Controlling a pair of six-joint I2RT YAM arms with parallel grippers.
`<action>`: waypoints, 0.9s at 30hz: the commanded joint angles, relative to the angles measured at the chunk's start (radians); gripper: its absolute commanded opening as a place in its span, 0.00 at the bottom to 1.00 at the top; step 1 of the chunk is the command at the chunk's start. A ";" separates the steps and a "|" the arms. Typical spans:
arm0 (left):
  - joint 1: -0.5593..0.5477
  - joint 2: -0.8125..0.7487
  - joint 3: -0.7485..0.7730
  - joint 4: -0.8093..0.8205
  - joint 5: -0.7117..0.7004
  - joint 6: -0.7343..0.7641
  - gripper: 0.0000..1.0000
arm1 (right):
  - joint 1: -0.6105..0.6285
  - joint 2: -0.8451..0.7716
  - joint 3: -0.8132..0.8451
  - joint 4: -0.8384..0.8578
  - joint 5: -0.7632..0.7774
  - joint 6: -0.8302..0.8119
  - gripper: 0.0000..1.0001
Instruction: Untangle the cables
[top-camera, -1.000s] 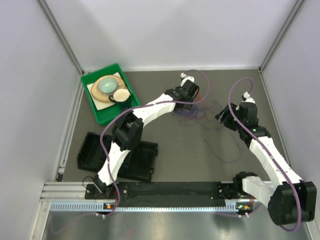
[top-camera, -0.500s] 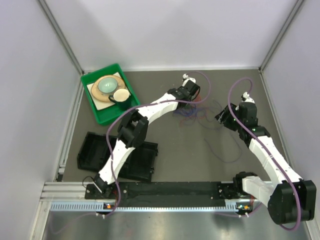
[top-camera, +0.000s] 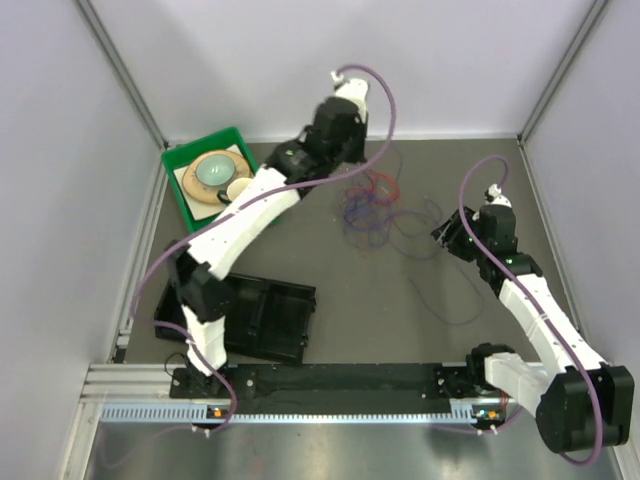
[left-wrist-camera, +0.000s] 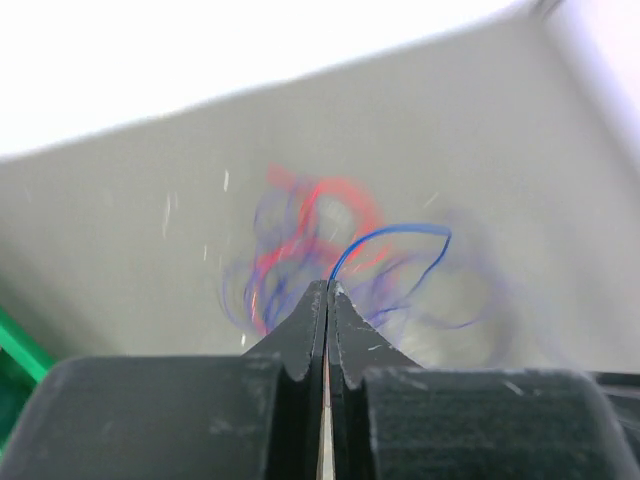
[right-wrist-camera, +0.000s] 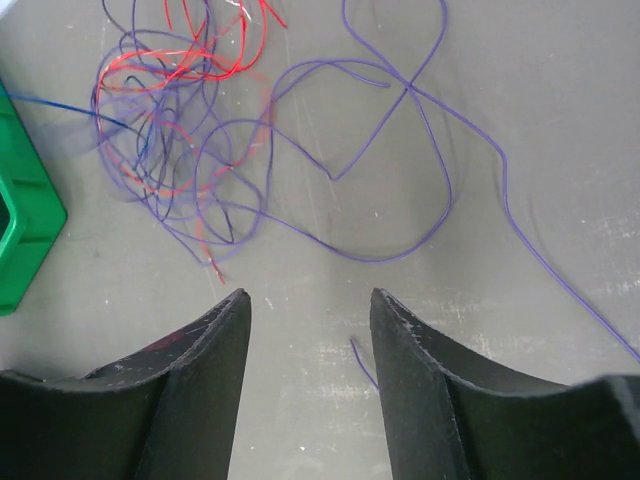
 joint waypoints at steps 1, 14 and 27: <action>0.005 -0.143 0.051 0.063 0.097 0.047 0.00 | 0.006 -0.020 0.001 0.031 -0.010 0.018 0.51; 0.017 -0.180 0.306 0.112 0.158 0.047 0.00 | 0.012 -0.011 -0.012 0.065 -0.054 0.014 0.47; 0.019 -0.272 0.282 0.184 0.065 0.018 0.00 | 0.240 0.428 0.155 0.276 -0.027 0.024 0.95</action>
